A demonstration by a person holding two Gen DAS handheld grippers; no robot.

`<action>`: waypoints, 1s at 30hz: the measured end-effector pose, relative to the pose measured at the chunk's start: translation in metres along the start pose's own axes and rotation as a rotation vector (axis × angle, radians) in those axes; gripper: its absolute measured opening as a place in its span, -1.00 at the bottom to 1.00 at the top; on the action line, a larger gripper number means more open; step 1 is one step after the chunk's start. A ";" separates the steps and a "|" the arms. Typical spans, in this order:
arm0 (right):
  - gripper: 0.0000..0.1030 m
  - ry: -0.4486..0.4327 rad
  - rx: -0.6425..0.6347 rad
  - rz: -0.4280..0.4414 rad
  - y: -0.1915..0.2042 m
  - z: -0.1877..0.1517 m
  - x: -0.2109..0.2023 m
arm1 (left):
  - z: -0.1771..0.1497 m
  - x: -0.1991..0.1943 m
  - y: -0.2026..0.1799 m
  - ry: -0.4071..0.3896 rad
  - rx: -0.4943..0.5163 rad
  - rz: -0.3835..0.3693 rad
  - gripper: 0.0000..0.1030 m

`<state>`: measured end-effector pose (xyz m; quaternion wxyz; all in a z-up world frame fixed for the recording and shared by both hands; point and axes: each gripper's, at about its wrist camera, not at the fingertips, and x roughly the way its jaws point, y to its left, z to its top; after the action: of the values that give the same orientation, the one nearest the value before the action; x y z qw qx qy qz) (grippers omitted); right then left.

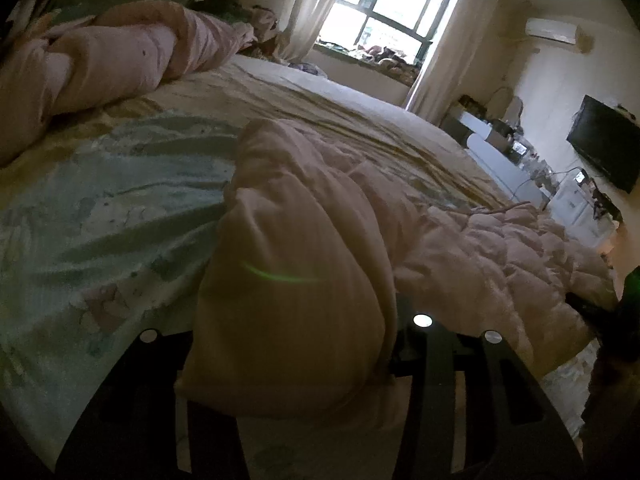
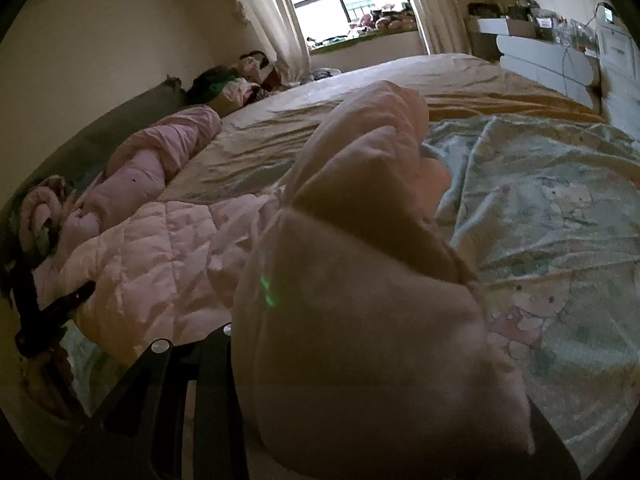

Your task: Fold large clothes

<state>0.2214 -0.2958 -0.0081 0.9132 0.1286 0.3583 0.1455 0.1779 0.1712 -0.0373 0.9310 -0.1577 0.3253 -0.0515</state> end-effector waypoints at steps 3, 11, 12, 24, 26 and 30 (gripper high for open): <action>-0.35 0.016 0.024 0.000 -0.004 -0.002 0.003 | -0.005 0.002 0.004 0.009 -0.005 0.007 -0.25; -0.31 0.094 0.133 -0.015 -0.031 -0.015 0.020 | -0.014 0.006 0.005 0.034 -0.006 0.031 -0.18; -0.29 0.102 0.149 -0.013 -0.034 -0.017 0.022 | -0.015 0.007 0.005 0.036 -0.003 0.035 -0.16; 0.21 0.177 0.346 0.021 -0.066 -0.035 0.032 | -0.022 0.013 0.011 0.067 -0.028 0.058 0.06; 0.29 0.189 0.380 0.026 -0.072 -0.038 0.032 | -0.023 0.013 0.012 0.069 -0.032 0.060 0.09; 0.65 0.200 0.361 -0.055 -0.069 -0.037 0.022 | -0.025 0.012 0.012 0.066 -0.044 0.070 0.21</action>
<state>0.2234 -0.3470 -0.0711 0.8389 0.2651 0.4709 0.0659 0.1716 0.1741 -0.0668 0.9172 -0.1648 0.3622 -0.0170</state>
